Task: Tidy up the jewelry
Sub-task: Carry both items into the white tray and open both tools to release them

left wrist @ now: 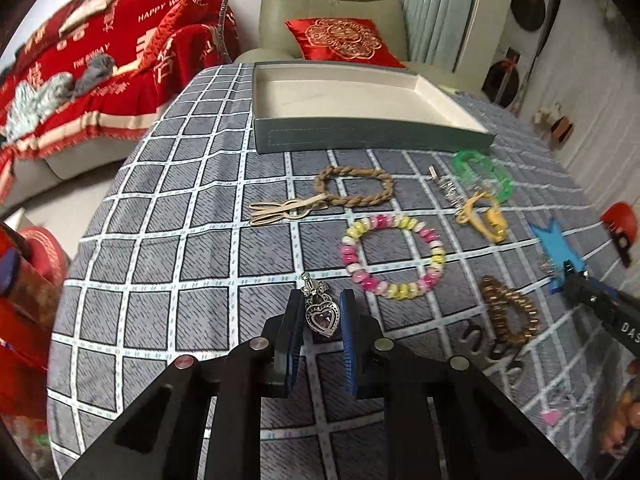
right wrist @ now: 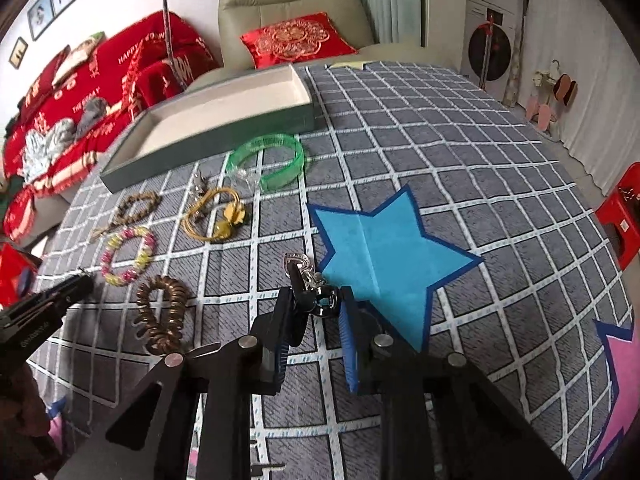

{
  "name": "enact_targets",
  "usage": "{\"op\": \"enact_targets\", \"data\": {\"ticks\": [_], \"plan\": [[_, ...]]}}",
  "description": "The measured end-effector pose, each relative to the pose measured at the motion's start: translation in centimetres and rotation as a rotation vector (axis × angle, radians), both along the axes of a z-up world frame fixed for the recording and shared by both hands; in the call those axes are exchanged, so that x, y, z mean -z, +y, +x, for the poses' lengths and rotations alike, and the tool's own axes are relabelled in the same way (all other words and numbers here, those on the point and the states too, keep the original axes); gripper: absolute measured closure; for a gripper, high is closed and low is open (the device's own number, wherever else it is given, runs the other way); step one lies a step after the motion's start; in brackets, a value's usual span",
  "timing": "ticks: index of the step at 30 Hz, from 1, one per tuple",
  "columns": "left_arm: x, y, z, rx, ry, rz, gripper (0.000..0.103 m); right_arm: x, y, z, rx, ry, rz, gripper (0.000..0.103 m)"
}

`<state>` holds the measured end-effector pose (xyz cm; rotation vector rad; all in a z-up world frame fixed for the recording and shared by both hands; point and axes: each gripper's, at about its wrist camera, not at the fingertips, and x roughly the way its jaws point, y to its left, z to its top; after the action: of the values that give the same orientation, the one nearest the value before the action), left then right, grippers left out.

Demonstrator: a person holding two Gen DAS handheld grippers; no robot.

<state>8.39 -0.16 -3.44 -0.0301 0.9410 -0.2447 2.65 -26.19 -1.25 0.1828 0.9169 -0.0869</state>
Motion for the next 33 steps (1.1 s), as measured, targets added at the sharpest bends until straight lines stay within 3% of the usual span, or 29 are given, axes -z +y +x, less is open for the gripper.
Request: {"op": "enact_targets", "data": {"ticks": [6,11,16,21,27,33], "plan": [[-2.3,1.2,-0.6,0.016,-0.008,-0.077,0.069,-2.4,-1.0,0.3,-0.026,-0.041,0.109,0.079],[-6.1,1.1,0.3,0.05,-0.056,-0.075,0.069,-5.5,-1.2,2.6,-0.082,-0.077,0.174,0.079],[-10.7,0.3,3.8,0.082,-0.104,-0.09,0.069,-8.9,-1.4,7.5,-0.128,-0.103,0.212,0.079],[-13.3,-1.2,8.6,0.082,-0.164,-0.061,0.069,-10.4,-1.0,13.7,-0.151,-0.089,0.216,0.079],[-12.0,-2.9,16.0,0.055,-0.154,-0.008,0.069,-9.1,1.0,21.3,-0.182,-0.047,0.176,0.079],[-7.1,-4.1,21.2,0.029,-0.101,0.083,0.069,-5.7,2.8,26.6,-0.198,0.009,0.129,0.079]]}}
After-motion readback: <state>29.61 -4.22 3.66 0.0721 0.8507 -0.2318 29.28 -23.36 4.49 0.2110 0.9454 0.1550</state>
